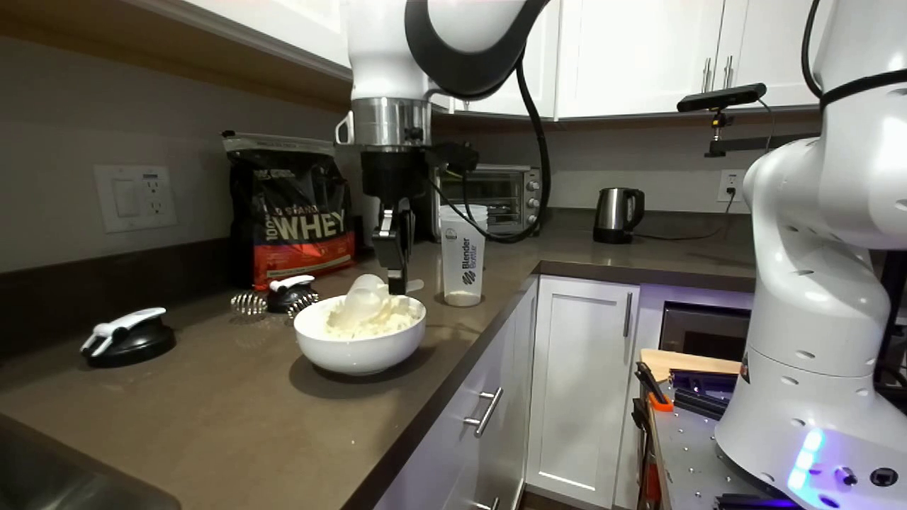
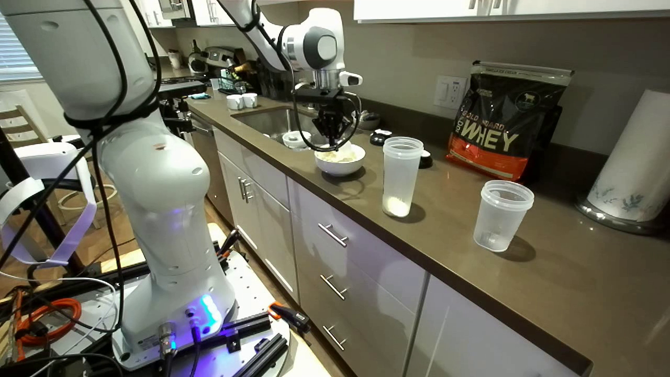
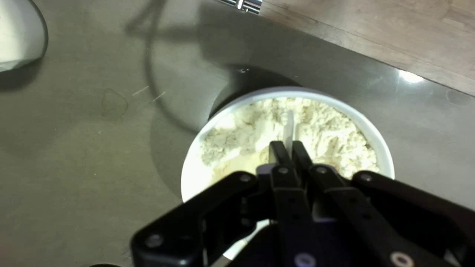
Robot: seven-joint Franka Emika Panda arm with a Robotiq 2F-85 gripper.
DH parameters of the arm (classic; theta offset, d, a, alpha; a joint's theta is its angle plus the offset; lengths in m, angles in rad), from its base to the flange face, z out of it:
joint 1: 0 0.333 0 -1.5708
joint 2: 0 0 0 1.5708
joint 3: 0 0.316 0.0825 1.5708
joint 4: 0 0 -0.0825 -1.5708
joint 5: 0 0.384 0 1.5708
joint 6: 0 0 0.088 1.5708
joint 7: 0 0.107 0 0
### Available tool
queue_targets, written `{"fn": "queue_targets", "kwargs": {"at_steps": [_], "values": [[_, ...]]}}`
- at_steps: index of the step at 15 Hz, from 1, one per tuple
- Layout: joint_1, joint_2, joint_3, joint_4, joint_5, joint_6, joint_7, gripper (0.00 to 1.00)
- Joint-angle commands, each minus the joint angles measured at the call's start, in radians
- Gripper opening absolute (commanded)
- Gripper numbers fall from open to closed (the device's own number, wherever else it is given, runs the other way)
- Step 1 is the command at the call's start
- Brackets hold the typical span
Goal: Pick up the small scoop and scoop some powder from the bowl and put it in the plastic container to the right.
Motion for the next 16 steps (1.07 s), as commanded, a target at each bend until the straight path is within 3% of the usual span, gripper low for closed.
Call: {"fn": "queue_targets", "kwargs": {"at_steps": [1,16], "values": [[0.003,-0.022,0.005,0.017,-0.006,-0.052,0.018,0.03],[-0.006,-0.021,0.017,0.006,-0.170,-0.016,0.110,0.03]]}}
